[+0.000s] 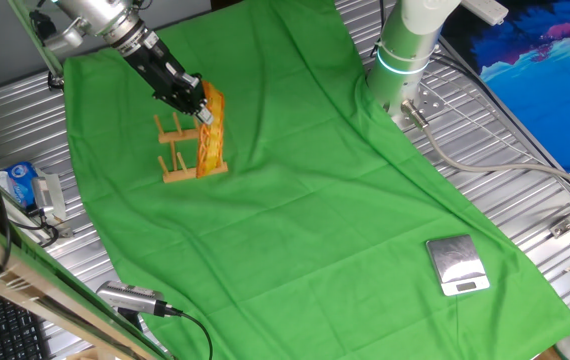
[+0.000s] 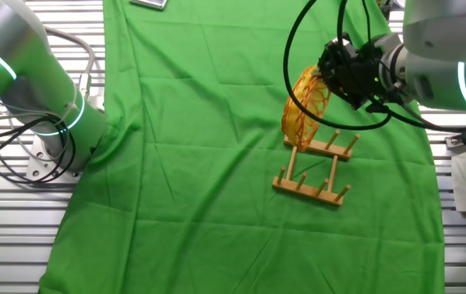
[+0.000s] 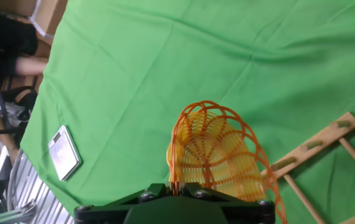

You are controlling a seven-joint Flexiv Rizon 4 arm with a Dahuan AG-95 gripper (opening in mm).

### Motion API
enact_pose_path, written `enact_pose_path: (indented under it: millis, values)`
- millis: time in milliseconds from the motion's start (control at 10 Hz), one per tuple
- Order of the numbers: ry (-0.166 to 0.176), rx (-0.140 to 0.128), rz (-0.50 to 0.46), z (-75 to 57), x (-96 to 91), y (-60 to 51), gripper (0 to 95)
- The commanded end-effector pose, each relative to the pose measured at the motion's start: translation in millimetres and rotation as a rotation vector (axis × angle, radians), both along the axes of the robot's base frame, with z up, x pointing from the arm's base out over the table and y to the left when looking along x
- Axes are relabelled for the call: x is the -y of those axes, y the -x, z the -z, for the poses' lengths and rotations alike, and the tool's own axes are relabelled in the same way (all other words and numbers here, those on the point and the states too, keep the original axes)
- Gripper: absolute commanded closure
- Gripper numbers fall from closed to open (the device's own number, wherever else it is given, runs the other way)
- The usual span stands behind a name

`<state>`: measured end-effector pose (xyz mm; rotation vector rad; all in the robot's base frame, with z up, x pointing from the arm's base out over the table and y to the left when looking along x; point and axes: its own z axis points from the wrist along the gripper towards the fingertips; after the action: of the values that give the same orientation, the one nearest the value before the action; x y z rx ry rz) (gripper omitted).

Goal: Take the dish off the dish rack

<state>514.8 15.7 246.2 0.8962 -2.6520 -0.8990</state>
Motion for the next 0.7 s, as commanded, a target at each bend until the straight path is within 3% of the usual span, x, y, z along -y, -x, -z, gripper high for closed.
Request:
enact_pose_path:
  millis: [100, 200, 700]
  values:
    - [-0.001, 0.007, -0.003, -0.1, -0.3, 0.1, 95.0]
    - [0.016, 0.018, -0.009, -0.1, -0.3, 0.1, 95.0]
    - [0.004, 0.034, -0.045, -0.1, -0.3, 0.1, 95.0]
